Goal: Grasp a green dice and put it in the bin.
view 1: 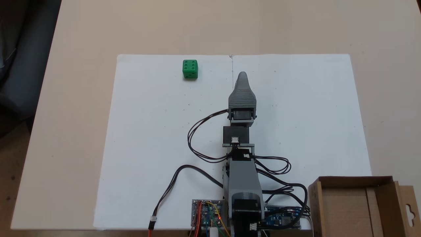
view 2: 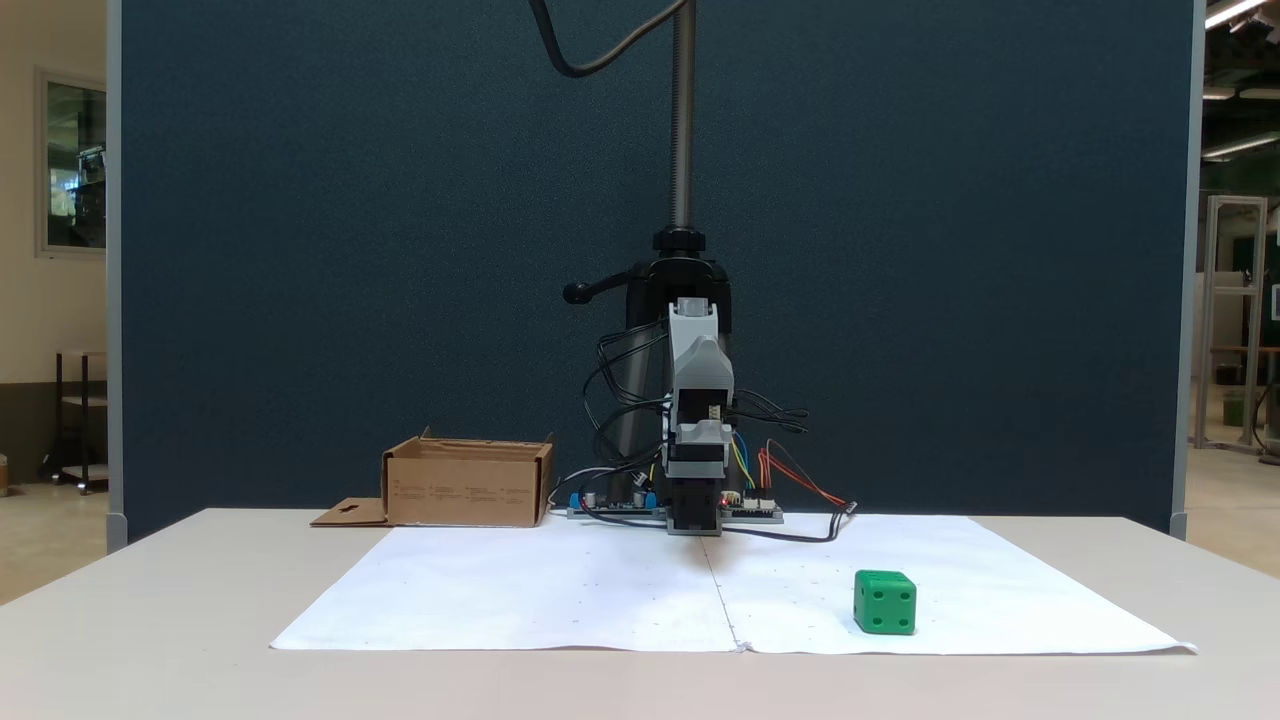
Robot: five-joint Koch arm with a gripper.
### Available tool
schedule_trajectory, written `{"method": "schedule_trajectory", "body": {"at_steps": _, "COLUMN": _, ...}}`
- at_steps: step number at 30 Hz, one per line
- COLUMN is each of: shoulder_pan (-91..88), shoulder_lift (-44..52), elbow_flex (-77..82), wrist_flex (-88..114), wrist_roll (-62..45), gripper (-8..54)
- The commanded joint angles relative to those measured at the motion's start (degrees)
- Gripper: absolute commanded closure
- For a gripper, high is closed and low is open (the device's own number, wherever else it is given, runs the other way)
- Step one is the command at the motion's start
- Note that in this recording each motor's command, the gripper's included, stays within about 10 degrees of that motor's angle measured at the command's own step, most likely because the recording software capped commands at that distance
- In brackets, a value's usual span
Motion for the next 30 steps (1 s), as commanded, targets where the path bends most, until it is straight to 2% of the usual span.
{"method": "schedule_trajectory", "body": {"at_steps": 1, "shoulder_pan": 3.6, "shoulder_lift": 6.6, "elbow_flex": 4.0, "wrist_flex": -5.0, "wrist_roll": -5.4, "gripper": 0.3}}
{"method": "schedule_trajectory", "body": {"at_steps": 30, "shoulder_pan": 3.6, "shoulder_lift": 6.6, "elbow_flex": 4.0, "wrist_flex": -5.2, "wrist_roll": -5.4, "gripper": 0.9}}
